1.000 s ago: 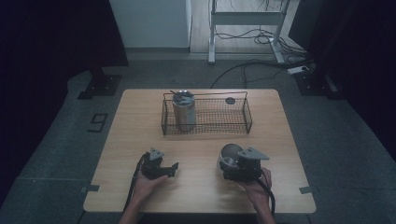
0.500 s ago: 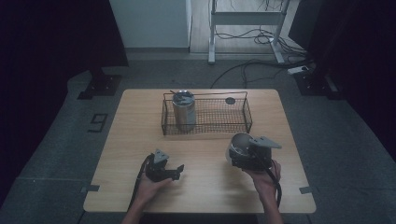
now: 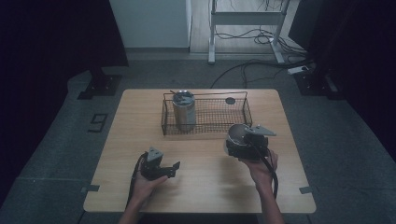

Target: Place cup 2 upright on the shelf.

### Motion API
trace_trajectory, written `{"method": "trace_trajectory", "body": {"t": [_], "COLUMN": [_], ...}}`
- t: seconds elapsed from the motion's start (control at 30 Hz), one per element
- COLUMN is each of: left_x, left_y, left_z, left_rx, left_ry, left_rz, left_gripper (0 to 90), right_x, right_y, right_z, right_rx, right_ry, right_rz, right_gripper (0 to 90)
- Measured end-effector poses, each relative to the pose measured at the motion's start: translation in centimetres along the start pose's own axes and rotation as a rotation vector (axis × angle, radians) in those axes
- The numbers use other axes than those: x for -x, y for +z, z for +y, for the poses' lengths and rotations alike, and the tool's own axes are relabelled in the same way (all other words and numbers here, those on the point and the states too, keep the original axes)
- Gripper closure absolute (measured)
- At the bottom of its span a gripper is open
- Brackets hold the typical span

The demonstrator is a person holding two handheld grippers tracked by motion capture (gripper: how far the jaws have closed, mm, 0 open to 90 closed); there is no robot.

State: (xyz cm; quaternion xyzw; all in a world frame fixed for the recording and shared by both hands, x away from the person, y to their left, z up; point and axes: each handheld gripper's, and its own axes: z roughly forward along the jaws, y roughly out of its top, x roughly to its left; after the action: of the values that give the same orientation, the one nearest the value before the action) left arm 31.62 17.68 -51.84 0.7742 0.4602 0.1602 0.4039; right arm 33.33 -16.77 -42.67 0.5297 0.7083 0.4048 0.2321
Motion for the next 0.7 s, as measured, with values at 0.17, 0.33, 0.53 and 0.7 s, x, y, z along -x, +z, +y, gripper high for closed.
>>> {"method": "trace_trajectory", "body": {"t": [0.17,0.33,0.53,0.7], "left_x": [0.1,-0.1,-0.2,-0.3], "left_y": [-0.5,-0.5,-0.5,-0.6], "left_z": [0.1,0.1,0.1,0.1], "left_rx": [0.034,0.021,0.021,0.023], "left_ry": [-0.001,-0.002,-0.005,-0.009], "left_rz": [-0.001,-0.009,-0.01,-0.006], "left_gripper": [14.5,14.5,14.4,14.4], "right_x": [-0.9,-1.4,-1.4,-1.3], "right_y": [0.5,1.1,1.7,2.0], "right_z": [1.2,2.2,2.9,3.5], "right_rx": [0.002,0.001,-0.005,0.0], "right_ry": [-0.029,-0.047,-0.043,-0.035], "right_rz": [-0.001,0.002,0.0,-0.006], "right_gripper": [7.4,7.4,7.4,7.4]}}
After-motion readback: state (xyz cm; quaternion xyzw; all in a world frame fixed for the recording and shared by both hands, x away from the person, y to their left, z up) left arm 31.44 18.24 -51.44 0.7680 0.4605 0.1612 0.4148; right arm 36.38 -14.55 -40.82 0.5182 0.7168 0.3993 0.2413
